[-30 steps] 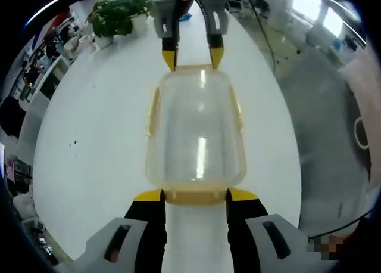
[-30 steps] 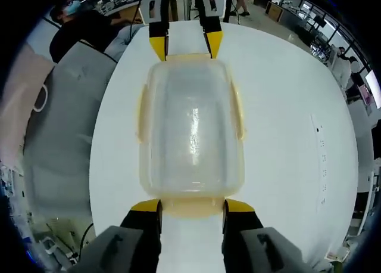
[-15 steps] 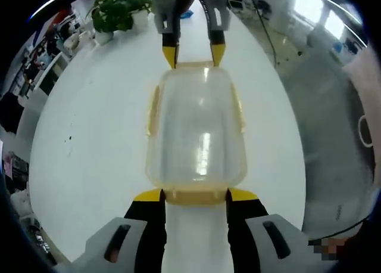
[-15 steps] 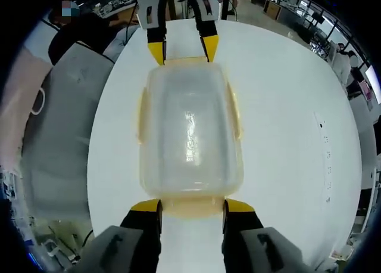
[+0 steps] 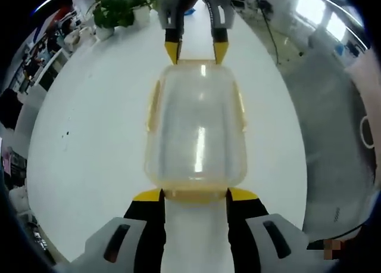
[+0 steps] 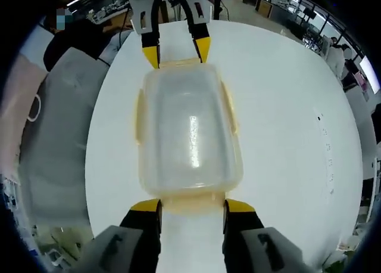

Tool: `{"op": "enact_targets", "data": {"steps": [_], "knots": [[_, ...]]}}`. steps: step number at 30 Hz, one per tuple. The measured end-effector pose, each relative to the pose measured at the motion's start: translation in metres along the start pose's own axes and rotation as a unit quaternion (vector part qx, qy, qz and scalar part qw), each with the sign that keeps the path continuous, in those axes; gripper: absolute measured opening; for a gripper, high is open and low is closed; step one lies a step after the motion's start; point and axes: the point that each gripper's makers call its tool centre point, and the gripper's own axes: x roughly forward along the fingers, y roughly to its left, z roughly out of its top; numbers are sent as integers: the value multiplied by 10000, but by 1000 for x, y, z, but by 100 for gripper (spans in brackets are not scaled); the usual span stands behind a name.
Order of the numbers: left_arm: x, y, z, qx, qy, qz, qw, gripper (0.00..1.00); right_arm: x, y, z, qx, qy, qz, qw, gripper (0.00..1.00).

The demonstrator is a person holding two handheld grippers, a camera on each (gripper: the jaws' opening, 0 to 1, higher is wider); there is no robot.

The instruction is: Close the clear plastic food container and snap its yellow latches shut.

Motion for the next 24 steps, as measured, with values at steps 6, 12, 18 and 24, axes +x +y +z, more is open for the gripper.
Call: {"op": "enact_targets", "data": {"steps": [6,12,18,24], "knots": [[-1,1,-10,3,116,87,9999,40,-10,-1,-8,49,7,-123,9999,38],[-13,6,2,-29,-140,325,9994,41,-19,-5,-8,147,-80,-275,9995,37],[-19,5,5,18,-180,279,9994,40,-26,-4,3,151,-219,-318,9991,37],[-30,10,3,36,-158,319,9994,39,-29,-2,16,68,-328,-336,9989,36]]}}
